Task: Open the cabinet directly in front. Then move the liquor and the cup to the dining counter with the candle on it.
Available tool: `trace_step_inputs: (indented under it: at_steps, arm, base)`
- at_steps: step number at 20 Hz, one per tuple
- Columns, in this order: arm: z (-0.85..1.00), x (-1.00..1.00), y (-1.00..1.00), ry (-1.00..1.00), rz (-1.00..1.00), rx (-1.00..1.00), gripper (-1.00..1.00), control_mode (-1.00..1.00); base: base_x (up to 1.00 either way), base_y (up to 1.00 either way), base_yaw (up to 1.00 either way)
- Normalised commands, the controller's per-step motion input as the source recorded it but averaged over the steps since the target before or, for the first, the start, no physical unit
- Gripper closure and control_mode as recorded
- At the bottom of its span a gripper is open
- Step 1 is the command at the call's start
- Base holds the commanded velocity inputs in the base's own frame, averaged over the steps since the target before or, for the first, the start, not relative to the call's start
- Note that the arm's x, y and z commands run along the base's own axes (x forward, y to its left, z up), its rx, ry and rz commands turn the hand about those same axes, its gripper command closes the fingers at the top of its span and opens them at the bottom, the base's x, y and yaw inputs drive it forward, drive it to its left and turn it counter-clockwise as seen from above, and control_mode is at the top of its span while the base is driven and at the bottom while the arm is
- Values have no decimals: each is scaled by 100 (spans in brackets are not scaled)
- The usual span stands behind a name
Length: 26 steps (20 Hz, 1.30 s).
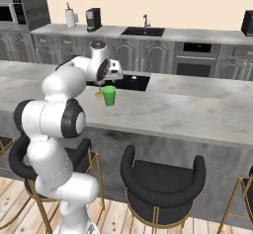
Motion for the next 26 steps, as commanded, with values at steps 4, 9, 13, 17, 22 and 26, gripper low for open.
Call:
trace_step_inputs:
  at_steps: [4,9,13,17,22,26]
  arm:
    - [50,-73,-11,-28,0,0,-100,-100]
    - [45,-95,-11,-37,2,0,-100,-100]
    - [5,-100,-4,-43,5,0,-100,-100]
    - [4,-100,0,-34,6,0,-100,-100]
    - [52,-87,-2,-18,5,3,-100,-100]
    - [69,-74,-5,-18,5,5,-100,-100]
  base:
    - [0,0,0]
    - [0,0,0]
    - [0,0,0]
    - [0,0,0]
    - [0,0,0]
    - [0,0,0]
